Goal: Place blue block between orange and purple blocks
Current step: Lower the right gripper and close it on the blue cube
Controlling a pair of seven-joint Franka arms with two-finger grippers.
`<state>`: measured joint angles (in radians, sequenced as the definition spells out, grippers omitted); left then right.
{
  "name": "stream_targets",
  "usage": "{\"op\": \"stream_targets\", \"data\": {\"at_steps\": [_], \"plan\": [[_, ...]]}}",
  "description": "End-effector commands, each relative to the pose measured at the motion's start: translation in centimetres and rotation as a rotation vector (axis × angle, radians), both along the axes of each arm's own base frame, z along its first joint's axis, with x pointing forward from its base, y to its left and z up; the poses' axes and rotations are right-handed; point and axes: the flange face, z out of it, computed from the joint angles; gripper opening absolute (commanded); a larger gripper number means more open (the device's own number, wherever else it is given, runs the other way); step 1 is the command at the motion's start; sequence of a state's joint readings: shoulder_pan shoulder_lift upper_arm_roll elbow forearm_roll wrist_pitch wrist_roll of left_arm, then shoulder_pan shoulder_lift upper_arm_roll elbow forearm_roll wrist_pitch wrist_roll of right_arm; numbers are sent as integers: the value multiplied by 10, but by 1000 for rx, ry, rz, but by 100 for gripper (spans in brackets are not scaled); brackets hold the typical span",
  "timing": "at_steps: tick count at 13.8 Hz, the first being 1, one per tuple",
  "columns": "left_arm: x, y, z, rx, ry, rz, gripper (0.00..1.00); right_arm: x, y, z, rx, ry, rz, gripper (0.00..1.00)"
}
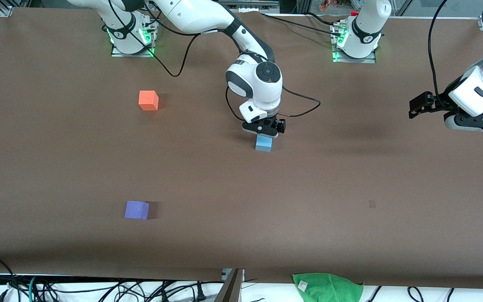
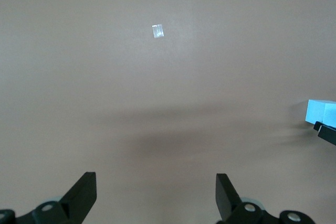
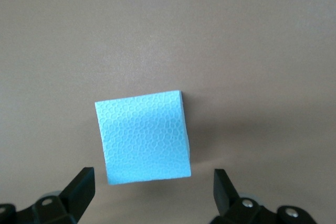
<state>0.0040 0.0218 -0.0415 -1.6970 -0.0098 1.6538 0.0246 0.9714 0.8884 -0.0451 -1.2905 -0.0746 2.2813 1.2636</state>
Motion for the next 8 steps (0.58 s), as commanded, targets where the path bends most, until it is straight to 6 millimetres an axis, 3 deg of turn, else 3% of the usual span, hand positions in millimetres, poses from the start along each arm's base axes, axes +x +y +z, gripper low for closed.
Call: {"op": "stream_targets", "data": {"at_steps": [1, 6, 8], "plan": [[-5, -2, 12, -17, 0, 6, 100, 2, 6, -6, -21, -42, 34, 100], [-5, -2, 11, -15, 2, 6, 100, 4, 6, -14, -6, -53, 38, 100], [-5, -2, 11, -15, 2, 6, 100, 6, 6, -12, 2, -58, 38, 92]]}}
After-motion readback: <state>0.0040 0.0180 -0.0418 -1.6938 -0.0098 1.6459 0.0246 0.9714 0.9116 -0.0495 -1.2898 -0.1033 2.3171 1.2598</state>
